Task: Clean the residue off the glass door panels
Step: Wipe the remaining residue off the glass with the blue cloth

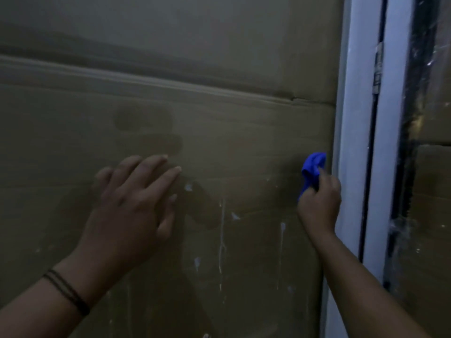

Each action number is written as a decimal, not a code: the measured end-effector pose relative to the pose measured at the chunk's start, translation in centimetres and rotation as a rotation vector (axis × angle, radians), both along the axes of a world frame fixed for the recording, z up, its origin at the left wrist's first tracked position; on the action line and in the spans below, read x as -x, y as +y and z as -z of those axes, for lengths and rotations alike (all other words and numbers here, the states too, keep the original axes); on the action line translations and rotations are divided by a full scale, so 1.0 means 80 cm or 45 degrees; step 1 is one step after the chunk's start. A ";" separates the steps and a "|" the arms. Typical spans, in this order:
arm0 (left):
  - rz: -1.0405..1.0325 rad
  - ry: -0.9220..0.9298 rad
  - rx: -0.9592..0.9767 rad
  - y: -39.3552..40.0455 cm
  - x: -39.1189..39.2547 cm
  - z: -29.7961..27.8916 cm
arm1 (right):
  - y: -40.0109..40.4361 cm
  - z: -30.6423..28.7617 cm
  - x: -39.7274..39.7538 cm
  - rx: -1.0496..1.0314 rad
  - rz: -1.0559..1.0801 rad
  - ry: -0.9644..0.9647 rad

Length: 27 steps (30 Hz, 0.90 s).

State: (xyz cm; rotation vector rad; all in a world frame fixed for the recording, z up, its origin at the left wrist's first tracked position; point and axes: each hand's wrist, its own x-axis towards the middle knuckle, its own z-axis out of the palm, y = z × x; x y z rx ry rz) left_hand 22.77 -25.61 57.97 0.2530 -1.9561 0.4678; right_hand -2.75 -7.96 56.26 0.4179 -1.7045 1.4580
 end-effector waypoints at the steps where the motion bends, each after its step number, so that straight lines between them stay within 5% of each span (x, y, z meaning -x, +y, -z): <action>1: -0.002 -0.007 0.021 0.001 0.004 -0.005 | -0.011 0.003 -0.016 -0.024 -0.032 0.082; 6: 0.007 -0.007 0.039 0.013 0.025 -0.029 | -0.060 0.018 -0.087 -0.291 -0.409 0.401; 10: -0.016 -0.009 0.078 0.014 0.027 -0.039 | -0.027 -0.002 -0.072 0.080 -0.653 -0.024; 14: -0.025 -0.031 0.052 0.004 0.022 -0.043 | 0.036 -0.018 -0.013 0.382 -0.222 -0.260; 18: -0.025 -0.036 0.056 -0.005 0.016 -0.047 | 0.047 -0.017 0.025 -0.073 -0.016 -0.156; 21: -0.002 -0.034 0.086 -0.012 0.013 -0.047 | 0.026 -0.012 0.017 -0.137 -0.020 -0.118; 27: 0.002 -0.020 0.062 -0.017 0.013 -0.036 | -0.078 0.043 -0.106 -0.428 -0.355 0.488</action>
